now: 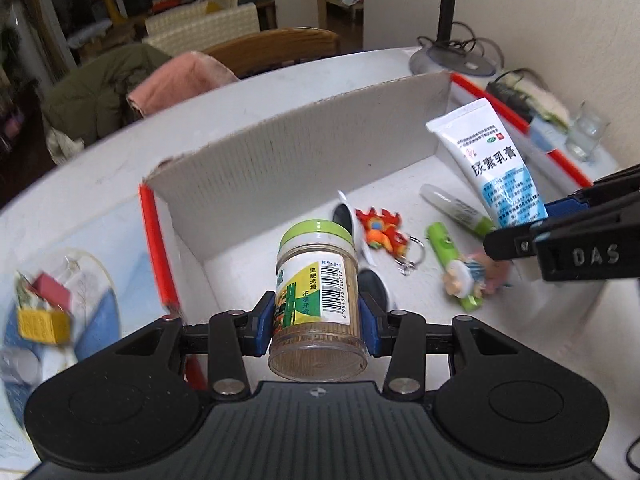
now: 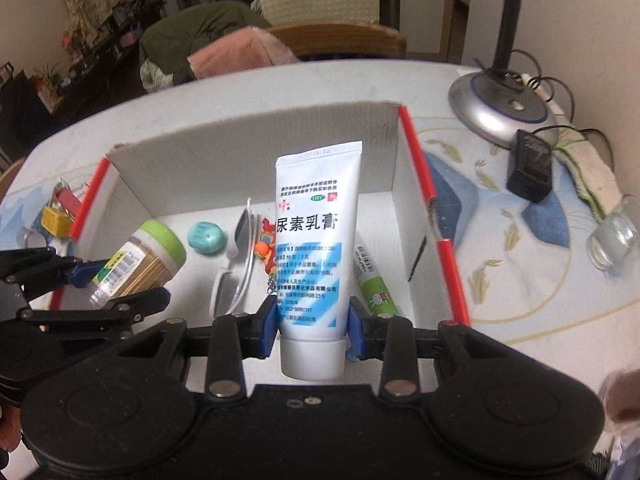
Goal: Organize rigid objects
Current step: 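Lower the jar and tube into the box and open both grippers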
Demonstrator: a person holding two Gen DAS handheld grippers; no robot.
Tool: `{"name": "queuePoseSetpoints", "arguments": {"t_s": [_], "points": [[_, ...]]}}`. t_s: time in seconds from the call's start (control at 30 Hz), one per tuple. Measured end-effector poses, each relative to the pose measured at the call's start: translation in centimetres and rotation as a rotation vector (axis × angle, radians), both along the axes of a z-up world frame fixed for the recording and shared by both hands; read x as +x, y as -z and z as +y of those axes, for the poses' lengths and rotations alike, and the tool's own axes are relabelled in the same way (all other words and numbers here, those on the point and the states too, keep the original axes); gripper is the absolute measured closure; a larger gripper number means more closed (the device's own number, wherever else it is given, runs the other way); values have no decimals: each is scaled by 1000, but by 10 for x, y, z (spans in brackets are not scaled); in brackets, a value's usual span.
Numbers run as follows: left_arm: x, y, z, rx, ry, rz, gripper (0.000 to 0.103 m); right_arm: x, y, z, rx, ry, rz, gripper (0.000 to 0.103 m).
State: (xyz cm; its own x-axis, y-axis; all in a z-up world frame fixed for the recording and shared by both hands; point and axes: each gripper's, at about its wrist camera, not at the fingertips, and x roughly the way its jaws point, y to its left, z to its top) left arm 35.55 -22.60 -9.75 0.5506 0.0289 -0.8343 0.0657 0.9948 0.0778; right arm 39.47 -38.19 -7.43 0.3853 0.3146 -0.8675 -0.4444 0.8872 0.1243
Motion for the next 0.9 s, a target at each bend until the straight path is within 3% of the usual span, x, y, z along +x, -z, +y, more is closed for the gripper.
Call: {"name": "queuePoseSetpoints", "arguments": {"t_s": [0.4, 0.6, 0.9], "points": [[33, 21, -15, 109, -34, 127, 60, 23, 29, 18, -65, -50, 46, 69], [42, 33, -16, 114, -24, 224, 60, 28, 30, 22, -81, -61, 58, 69], [49, 37, -16, 117, -10, 286, 60, 31, 34, 19, -91, -60, 68, 67]]}}
